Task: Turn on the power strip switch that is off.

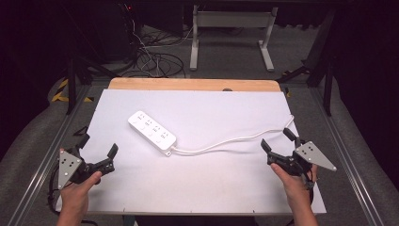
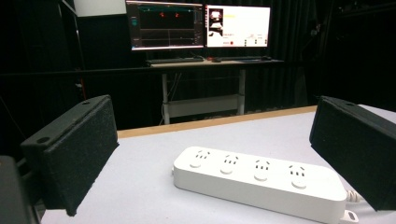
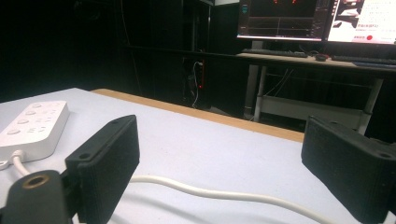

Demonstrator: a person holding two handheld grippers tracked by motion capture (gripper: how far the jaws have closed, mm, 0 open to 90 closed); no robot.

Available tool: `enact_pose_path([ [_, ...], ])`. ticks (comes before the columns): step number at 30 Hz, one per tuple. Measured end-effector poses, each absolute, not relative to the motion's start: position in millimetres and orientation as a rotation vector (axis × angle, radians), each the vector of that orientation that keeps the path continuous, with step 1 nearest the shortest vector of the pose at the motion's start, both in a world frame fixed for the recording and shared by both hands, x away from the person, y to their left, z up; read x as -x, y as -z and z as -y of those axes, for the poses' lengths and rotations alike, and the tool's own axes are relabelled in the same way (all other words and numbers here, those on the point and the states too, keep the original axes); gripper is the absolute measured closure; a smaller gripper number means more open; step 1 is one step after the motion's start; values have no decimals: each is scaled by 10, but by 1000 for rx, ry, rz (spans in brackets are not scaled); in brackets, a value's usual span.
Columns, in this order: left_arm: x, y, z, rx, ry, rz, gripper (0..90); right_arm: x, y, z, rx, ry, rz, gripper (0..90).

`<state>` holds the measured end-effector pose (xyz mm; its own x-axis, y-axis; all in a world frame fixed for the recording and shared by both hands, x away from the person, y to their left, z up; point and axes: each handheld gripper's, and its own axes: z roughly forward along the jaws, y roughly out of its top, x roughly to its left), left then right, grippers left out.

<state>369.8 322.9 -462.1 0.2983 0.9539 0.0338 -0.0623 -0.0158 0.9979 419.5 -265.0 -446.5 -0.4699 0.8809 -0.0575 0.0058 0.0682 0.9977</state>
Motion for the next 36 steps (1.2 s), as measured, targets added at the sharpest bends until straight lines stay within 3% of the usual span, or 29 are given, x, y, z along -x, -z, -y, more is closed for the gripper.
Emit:
enact_pose_path([
  [18,-3693,4593,-3226,-1255,-1028,-919,21,-4192,4463,2664,-905,-1493,-1600,122],
  [36,-3684,4585,-3225,-1251,-1002,-914,111,-4192,4463,2658,-906,-1492,-1605,122],
])
